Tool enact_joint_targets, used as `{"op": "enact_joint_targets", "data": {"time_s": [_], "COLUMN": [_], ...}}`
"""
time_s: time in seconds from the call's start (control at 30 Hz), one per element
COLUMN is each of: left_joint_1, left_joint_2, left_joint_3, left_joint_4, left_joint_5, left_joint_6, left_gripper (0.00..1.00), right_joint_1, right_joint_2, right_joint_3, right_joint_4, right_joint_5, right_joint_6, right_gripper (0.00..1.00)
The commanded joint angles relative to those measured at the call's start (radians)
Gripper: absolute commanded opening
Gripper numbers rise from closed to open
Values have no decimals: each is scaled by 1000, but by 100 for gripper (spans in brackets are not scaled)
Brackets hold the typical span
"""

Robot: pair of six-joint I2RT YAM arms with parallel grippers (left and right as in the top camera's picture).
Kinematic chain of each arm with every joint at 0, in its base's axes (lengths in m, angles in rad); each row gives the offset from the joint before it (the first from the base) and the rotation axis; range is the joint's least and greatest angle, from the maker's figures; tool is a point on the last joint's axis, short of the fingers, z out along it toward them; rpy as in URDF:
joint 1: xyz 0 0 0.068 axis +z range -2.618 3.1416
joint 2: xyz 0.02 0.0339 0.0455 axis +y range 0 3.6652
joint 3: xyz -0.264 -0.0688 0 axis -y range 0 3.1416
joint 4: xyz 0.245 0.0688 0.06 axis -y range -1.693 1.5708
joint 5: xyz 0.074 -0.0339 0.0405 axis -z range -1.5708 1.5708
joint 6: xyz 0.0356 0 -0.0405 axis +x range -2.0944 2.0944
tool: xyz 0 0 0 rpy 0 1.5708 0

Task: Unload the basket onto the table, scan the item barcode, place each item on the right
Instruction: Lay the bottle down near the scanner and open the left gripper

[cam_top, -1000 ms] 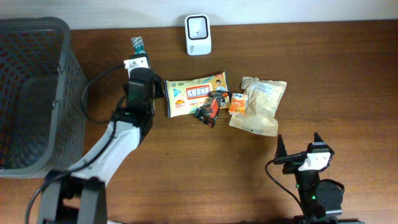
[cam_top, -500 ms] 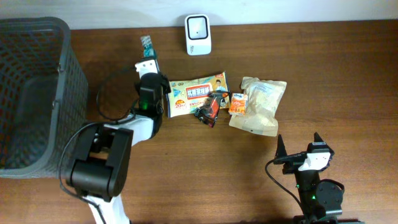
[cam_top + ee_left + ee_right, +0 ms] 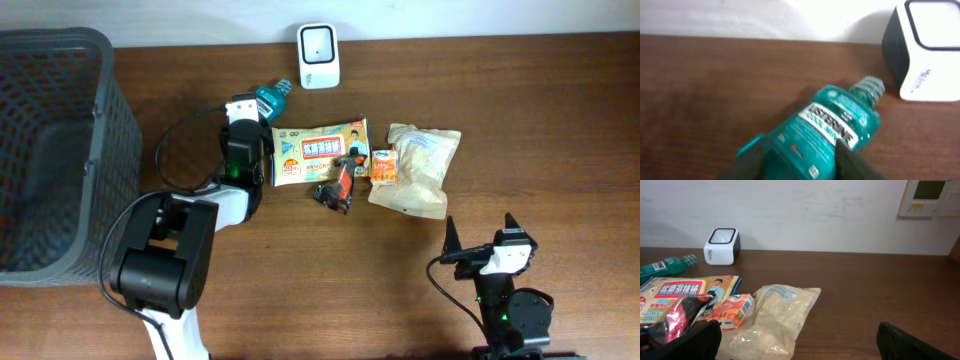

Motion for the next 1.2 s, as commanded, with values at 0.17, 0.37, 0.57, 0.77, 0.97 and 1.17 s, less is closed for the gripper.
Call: {"op": "enact_joint_targets", "data": {"time_s": [0.17, 0.37, 0.57, 0.77, 0.97, 1.17], "left_joint_1": [1, 3, 3, 3, 3, 3], "left_joint_2": [-255, -459, -662, -836, -888, -887], "left_joint_3": [6, 6, 6, 6, 6, 6], "left_joint_4": [-266, -620, -859, -1041, -1149, -1221], "left_joint_5": [17, 39, 177, 289, 426, 480], "left_joint_6": [40, 39, 39, 39, 39, 39], "left_gripper": [80, 99, 99, 99, 99, 99], "right_joint_1": [6, 6, 6, 6, 6, 6], "right_joint_2": [-6, -6, -6, -6, -6, -6], "right_joint_3": [-9, -9, -9, -9, -9, -9], "right_joint_4": [-3, -3, -3, -3, -3, -3], "right_joint_5": [2, 2, 2, 2, 2, 2], "right_joint_6": [-5, -5, -5, -6, -5, -5], "right_gripper": [99, 98, 99, 99, 98, 98]}}
